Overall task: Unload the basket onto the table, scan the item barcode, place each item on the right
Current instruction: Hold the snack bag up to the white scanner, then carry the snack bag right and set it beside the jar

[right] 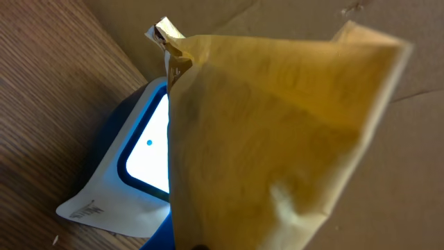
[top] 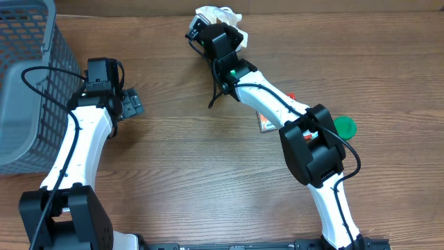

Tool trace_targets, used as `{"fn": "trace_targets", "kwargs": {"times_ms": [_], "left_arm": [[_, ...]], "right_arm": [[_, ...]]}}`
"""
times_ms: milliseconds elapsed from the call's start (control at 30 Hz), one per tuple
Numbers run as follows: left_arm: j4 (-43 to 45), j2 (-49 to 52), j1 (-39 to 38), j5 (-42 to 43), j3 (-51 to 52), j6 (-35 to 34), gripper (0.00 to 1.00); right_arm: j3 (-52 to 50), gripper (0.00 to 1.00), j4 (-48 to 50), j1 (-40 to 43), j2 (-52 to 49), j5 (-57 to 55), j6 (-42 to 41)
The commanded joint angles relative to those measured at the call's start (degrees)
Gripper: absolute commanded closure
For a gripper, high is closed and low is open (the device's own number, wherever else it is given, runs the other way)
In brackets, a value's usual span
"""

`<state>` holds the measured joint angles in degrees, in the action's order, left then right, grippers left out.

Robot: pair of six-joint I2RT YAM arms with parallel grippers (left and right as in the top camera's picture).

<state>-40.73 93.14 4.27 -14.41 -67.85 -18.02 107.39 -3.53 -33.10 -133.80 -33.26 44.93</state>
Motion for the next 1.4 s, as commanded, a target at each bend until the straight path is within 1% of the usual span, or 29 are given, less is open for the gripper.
{"fn": "trace_targets", "kwargs": {"times_ms": [0,100,167,300,400,500,567,633,733,833,867,933,1033,1133,1300,1367], "left_arm": [[0.11,-0.13,0.17,-0.59,-0.55,-0.17,0.0],[0.11,-0.13,0.22,-0.59,-0.55,-0.17,0.0],[0.11,-0.13,0.22,-0.59,-0.55,-0.17,0.01],[0.11,-0.13,0.22,-0.59,-0.55,-0.17,0.0],[0.11,-0.13,0.22,-0.59,-0.55,-0.17,0.0],[0.11,-0.13,0.2,-0.59,-0.55,-0.17,0.0],[0.11,-0.13,0.22,-0.59,-0.55,-0.17,0.01],[0.11,-0.13,0.2,-0.59,-0.55,-0.17,0.01],[0.11,-0.13,0.2,-0.59,-0.55,-0.17,0.0],[0.11,-0.13,0.2,-0.59,-0.55,-0.17,0.01],[0.11,-0.13,0.2,-0.59,-0.55,-0.17,0.0],[0.11,-0.13,0.2,-0.59,-0.55,-0.17,0.01],[0.11,-0.13,0.2,-0.59,-0.55,-0.17,0.0],[0.11,-0.13,0.2,-0.59,-0.55,-0.17,0.0],[0.11,-0.13,0.22,-0.59,-0.55,-0.17,0.0],[0.11,-0.13,0.2,-0.59,-0.55,-0.17,0.01]], "right_arm": [[0.26,0.96,0.24,-0.37,0.61,0.5,-1.44],[0.35,0.96,0.61,-0.09,1.97,0.07,-2.1],[0.35,0.96,0.83,0.31,3.89,0.09,-4.7],[0.35,0.96,-0.48,1.36,9.94,0.94,-12.15],[0.35,0.96,-4.66,2.4,14.73,1.4,-18.32],[0.35,0.96,-13.14,3.91,19.19,2.32,-26.53],[0.35,0.96,-20.65,5.44,21.73,5.86,-32.24],[0.35,0.96,-28.65,7.3,23.76,11.61,-37.68],[0.35,0.96,-41.07,10.4,25.55,23.41,-42.23],[0.31,0.96,-53.0,13.73,25.77,36.52,-43.47],[-0.02,0.96,-58.93,15.45,25.49,42.03,-43.45],[-0.46,0.96,-64.26,16.94,25.33,44.72,-43.41],[-1.62,0.96,-72.83,19.76,25.0,43.89,-43.01],[-3.82,0.96,-76.06,22.18,25.0,40.79,-43.01],[-7.67,0.96,-76.11,24.68,25.0,38.25,-42.99],[-9.73,0.94,-75.76,25.22,24.98,36.44,-42.99]]}}
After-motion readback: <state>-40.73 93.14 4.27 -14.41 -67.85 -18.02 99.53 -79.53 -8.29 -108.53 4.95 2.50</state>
